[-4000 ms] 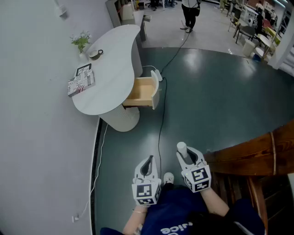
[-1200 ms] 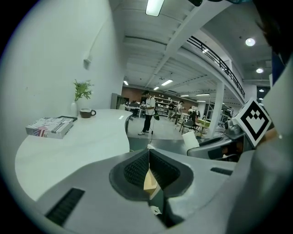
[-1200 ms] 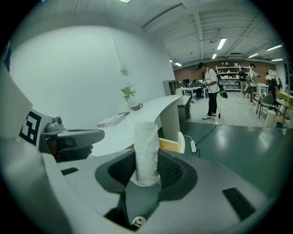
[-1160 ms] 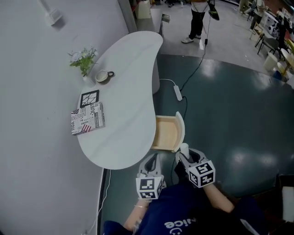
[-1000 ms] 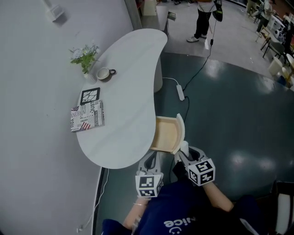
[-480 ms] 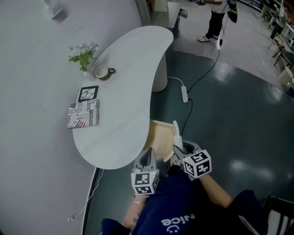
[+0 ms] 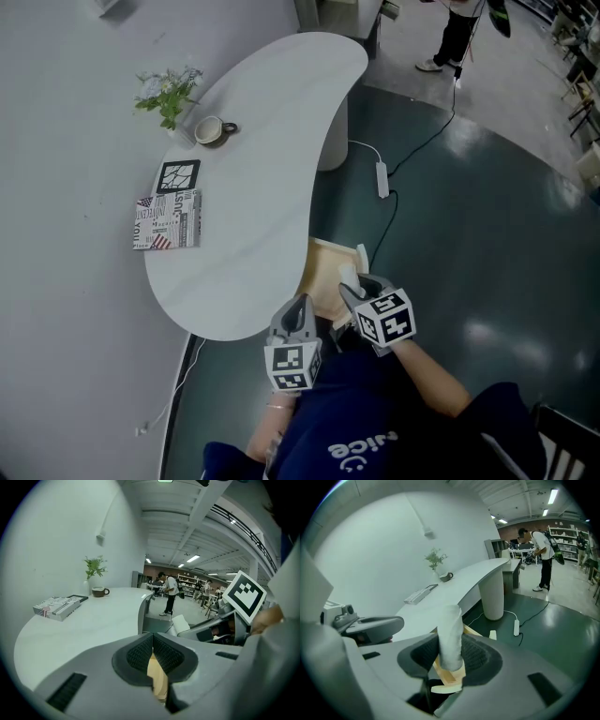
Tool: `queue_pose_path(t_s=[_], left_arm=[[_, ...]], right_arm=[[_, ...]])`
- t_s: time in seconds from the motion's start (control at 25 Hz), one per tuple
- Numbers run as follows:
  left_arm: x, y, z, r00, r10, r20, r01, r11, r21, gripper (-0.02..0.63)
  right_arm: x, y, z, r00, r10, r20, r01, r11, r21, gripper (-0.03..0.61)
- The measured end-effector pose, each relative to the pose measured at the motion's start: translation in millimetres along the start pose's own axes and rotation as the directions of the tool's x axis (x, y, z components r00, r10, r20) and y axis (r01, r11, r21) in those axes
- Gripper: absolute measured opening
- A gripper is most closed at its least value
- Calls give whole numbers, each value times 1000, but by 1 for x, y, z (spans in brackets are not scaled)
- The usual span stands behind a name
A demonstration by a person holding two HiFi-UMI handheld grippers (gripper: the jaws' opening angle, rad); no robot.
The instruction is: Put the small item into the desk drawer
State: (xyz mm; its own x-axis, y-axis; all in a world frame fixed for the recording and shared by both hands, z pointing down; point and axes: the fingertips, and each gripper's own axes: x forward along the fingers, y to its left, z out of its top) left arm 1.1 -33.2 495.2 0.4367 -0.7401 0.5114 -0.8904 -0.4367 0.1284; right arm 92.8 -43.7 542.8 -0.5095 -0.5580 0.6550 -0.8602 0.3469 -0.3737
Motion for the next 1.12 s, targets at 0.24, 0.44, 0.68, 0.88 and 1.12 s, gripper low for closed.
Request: queue_pose_path(t_s=[0.24, 0.44, 0.68, 0.88, 1.12], left_arm=[[12, 10, 13, 1000, -10, -9, 10, 1000, 26, 6], [16, 27, 13, 1000, -4, -19, 4, 1000, 7, 6], [14, 48, 9, 999, 19, -30, -20, 1000, -12, 6], [11, 62, 4, 998, 30, -50, -32, 999, -25, 6], [13, 75, 0, 996, 24, -86, -27, 999, -42, 6]], right_arm=[[23, -6, 5, 998, -11, -64, 13, 1000, 25, 149], [44, -9, 3, 993, -18, -117, 22, 999, 32, 149], [71, -12, -7, 983, -22, -183, 29, 999, 38, 149], [93, -13, -16, 971, -27, -236, 40, 998, 52, 149], [112, -18, -31, 956, -33, -290, 59, 995, 81, 149]])
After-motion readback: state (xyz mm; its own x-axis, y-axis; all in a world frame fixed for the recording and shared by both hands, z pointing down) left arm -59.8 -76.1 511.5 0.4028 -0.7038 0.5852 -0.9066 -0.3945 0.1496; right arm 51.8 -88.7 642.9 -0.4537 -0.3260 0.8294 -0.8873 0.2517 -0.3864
